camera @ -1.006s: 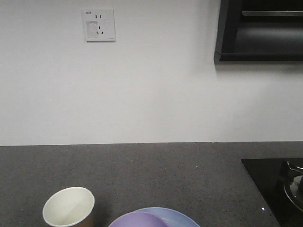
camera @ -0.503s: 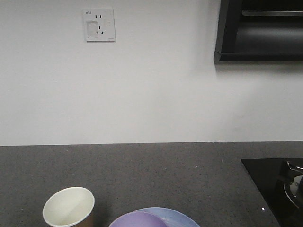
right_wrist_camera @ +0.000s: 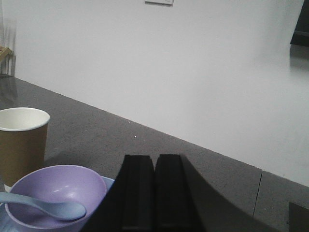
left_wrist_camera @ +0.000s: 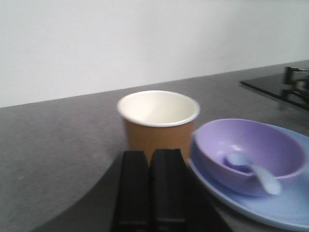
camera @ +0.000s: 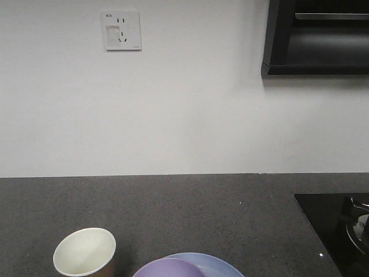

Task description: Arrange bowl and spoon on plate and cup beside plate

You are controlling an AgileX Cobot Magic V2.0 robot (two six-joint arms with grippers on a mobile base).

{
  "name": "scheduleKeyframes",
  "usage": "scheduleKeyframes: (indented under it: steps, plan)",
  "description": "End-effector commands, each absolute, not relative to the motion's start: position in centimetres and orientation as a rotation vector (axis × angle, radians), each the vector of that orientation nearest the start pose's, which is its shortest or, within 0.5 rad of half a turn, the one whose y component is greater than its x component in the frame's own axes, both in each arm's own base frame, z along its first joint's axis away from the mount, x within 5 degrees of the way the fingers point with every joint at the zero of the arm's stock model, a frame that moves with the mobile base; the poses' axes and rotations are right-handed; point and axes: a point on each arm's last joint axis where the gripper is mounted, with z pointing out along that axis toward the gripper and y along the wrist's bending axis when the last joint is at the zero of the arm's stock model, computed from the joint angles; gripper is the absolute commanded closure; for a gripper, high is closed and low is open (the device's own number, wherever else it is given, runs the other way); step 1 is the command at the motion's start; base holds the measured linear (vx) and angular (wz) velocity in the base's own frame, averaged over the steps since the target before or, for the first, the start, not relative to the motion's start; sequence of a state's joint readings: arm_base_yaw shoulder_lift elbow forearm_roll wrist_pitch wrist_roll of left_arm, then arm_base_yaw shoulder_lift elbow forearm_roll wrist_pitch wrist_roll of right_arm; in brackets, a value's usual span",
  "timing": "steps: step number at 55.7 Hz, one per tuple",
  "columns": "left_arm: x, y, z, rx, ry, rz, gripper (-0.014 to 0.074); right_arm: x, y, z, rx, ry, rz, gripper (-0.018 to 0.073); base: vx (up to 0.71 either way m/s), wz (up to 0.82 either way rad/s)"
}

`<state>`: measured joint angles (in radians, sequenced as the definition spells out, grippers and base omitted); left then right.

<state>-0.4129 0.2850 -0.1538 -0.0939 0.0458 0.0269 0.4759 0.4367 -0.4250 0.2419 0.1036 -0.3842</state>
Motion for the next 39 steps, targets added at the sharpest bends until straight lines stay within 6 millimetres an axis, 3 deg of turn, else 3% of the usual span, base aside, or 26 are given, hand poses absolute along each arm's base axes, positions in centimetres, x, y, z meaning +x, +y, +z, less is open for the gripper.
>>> scheduleKeyframes:
  steps: [1, 11, 39]
  plan:
    - [6.9, -2.1, 24.5, 0.187, 1.501, -0.286, 0.0603, 8.8, 4.5, 33.3, -0.457, 1.418, 0.261, 0.0568, 0.00, 0.00]
    - [5.6, -0.8, 21.3, 0.060, 1.471, -0.154, 0.0603, 8.8, 4.5, 33.3, -0.459, 1.422, 0.262, 0.0568, 0.00, 0.00]
    - [5.4, -0.5, 21.0, 0.031, 1.504, -0.123, 0.0603, 8.9, 4.6, 33.2, -0.460, 1.424, 0.261, 0.0568, 0.00, 0.00]
